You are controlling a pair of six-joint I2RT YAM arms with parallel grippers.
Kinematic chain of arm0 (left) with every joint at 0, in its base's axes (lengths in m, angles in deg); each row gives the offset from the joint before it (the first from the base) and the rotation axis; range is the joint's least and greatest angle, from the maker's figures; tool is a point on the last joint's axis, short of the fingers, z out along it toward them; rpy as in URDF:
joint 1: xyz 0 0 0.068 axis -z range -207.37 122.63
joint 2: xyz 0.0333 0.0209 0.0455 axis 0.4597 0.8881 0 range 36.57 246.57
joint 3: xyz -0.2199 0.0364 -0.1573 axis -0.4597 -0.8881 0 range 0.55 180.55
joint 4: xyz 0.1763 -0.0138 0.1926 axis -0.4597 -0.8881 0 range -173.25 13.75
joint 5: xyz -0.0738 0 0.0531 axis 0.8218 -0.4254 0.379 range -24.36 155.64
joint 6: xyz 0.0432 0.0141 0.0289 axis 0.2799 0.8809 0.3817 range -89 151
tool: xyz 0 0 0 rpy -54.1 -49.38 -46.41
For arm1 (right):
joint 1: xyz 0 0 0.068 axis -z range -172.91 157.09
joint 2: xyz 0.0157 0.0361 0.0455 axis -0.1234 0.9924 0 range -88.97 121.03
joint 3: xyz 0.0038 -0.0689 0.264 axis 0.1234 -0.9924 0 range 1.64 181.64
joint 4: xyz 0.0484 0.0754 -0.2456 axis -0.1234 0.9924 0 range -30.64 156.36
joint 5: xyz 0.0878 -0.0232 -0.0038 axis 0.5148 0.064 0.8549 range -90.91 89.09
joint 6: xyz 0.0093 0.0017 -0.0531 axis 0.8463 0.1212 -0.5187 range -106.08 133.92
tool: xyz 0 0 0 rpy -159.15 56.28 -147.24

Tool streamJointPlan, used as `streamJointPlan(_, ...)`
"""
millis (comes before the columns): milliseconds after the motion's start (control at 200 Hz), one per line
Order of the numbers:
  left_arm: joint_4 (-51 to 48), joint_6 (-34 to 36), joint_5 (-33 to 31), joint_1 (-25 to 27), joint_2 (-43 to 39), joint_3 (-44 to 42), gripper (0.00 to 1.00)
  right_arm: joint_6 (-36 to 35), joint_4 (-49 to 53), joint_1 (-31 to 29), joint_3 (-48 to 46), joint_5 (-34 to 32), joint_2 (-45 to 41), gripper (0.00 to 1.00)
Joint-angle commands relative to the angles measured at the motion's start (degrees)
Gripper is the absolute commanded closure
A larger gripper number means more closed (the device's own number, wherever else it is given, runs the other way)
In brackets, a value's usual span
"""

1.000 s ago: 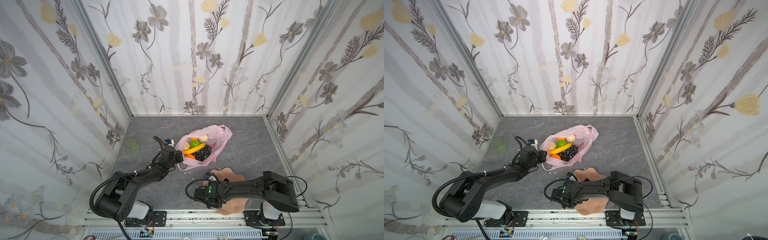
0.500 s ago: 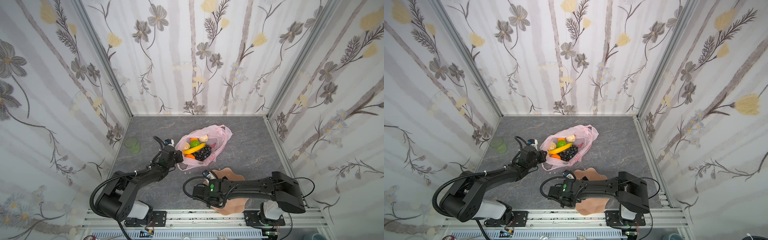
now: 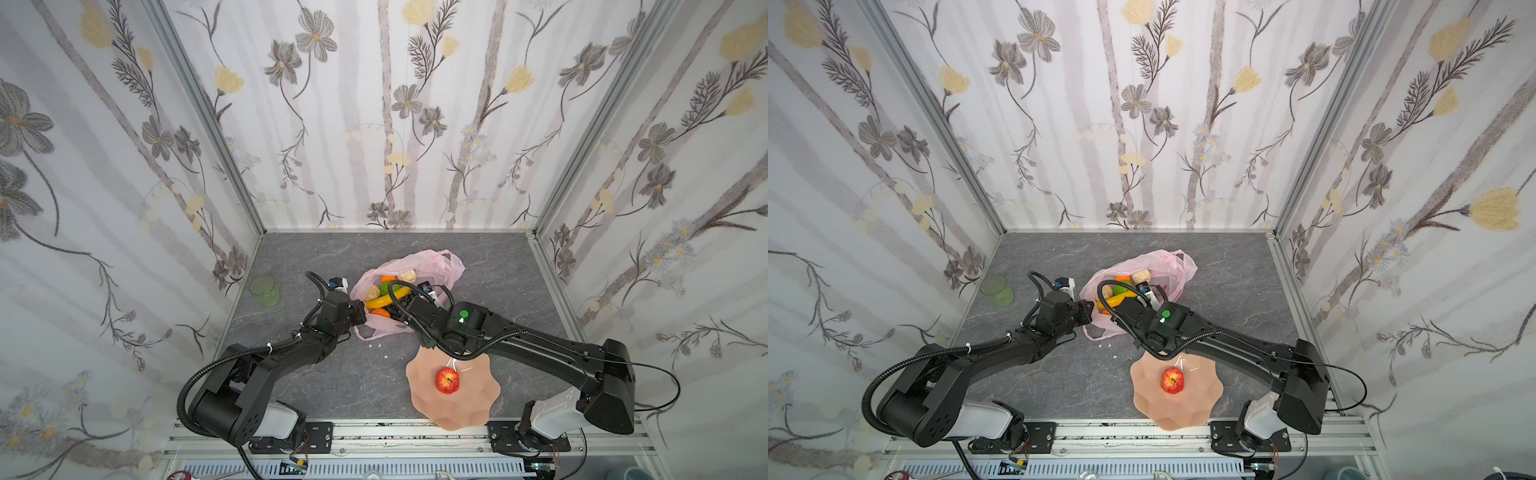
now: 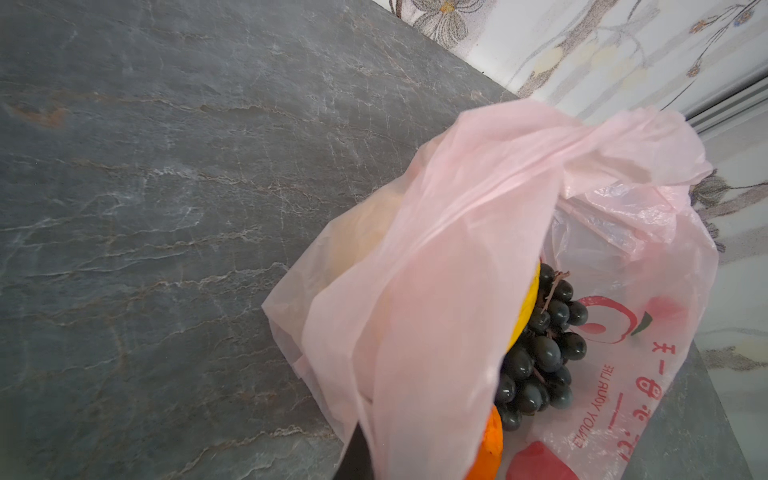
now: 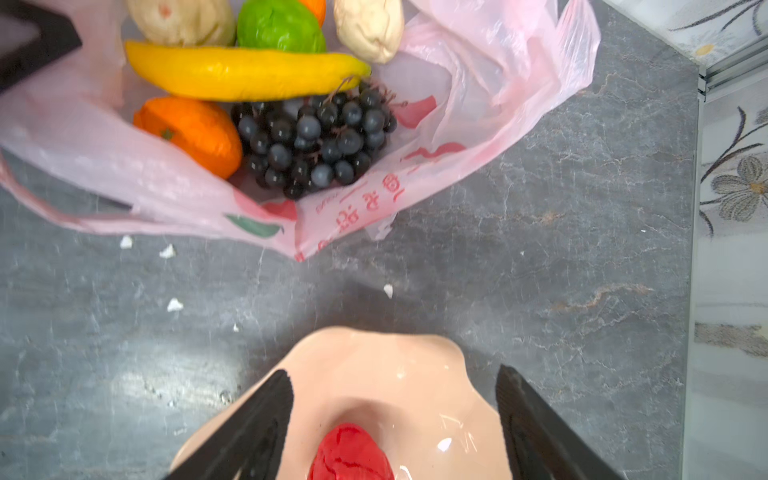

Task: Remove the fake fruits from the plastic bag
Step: 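Open the right gripper to drop the apple into the bowl, then reach the right gripper back into the bag toward the pale pear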

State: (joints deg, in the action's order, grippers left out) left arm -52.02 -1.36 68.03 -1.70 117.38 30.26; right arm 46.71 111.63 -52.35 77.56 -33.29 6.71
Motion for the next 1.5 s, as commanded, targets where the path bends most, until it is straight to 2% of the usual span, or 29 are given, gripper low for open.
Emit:
streamJointPlan(0,1.7,0.2,-0.4,-0.1,-0.1,0.2,0.88,-8.6,-10.4,4.6,2.5,4.0,2.7,0.25)
streamJointPlan(155,1.6,0.2,-0.2,-0.1,0.0,0.2,0.88,-12.2,-17.4,11.8,6.6,12.4,9.6,0.32)
streamJointPlan(365,1.4,-0.1,0.5,0.0,-0.9,0.1,0.88,-14.6,-22.0,18.4,12.5,18.1,20.1,0.40)
streamJointPlan(769,1.4,0.2,0.1,0.0,-0.6,0.2,0.88,-16.4,-25.1,22.3,23.6,23.6,33.7,0.46)
streamJointPlan(1059,1.2,0.4,-0.6,0.0,-0.5,0.1,0.88,-17.0,-23.4,23.3,31.2,23.5,40.6,0.45)
streamJointPlan(1499,1.2,0.5,-0.6,-0.1,-0.7,0.1,0.88,-18.6,-22.9,24.1,36.8,20.9,46.0,0.28)
